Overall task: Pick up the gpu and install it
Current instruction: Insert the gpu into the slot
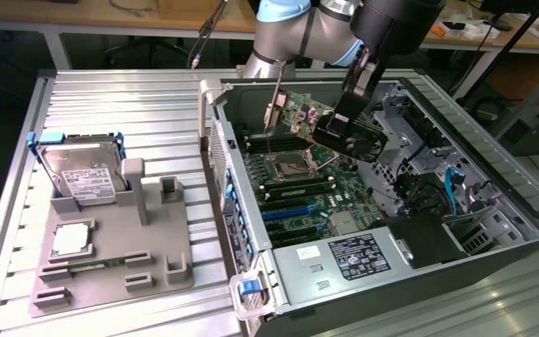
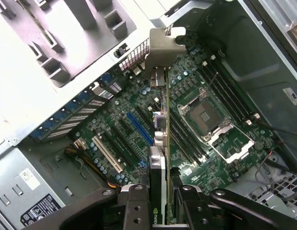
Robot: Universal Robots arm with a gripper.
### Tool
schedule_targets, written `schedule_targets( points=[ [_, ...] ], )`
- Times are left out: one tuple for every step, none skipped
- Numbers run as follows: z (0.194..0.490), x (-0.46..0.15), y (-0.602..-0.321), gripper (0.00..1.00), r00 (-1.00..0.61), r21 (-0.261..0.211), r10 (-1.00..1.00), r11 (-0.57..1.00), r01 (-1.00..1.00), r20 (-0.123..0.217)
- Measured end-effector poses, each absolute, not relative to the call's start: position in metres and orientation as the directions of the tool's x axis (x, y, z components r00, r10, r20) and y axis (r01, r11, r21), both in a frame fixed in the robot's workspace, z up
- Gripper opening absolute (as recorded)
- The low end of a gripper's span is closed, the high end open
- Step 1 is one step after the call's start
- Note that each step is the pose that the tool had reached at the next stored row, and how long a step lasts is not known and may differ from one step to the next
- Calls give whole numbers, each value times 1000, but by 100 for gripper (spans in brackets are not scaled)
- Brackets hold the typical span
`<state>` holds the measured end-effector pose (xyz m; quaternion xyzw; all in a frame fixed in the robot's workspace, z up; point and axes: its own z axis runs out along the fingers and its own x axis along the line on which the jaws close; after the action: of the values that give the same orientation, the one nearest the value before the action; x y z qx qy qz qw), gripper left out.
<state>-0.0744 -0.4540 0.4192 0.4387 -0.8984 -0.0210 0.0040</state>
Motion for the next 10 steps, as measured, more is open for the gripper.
schedule_targets(
  points=[
    [419,-74,-454,27,-614,41,-789,613,-789,-11],
    [419,-74,-454,27,-613,41,-790,612,-789,-11],
    [419,-74,-454,27,-612,41,-791,611,-790,-11],
    [419,-74,-454,27,-611,41,-792,610,-791,-11],
    [419,-74,-454,27,-610,41,-792,609,-792,-11],
    [419,-74,-454,27,-609,41,-793,609,-792,-11],
    [419,-74,-454,27,-609,41,-793,608,-793,-11],
    [419,-74,-454,27,-608,41,-794,607,-794,-11],
    [419,-74,-454,27,-607,41,-795,606,-795,-11],
    [419,-74,-454,27,-606,41,-796,605,-795,-11]
  ],
)
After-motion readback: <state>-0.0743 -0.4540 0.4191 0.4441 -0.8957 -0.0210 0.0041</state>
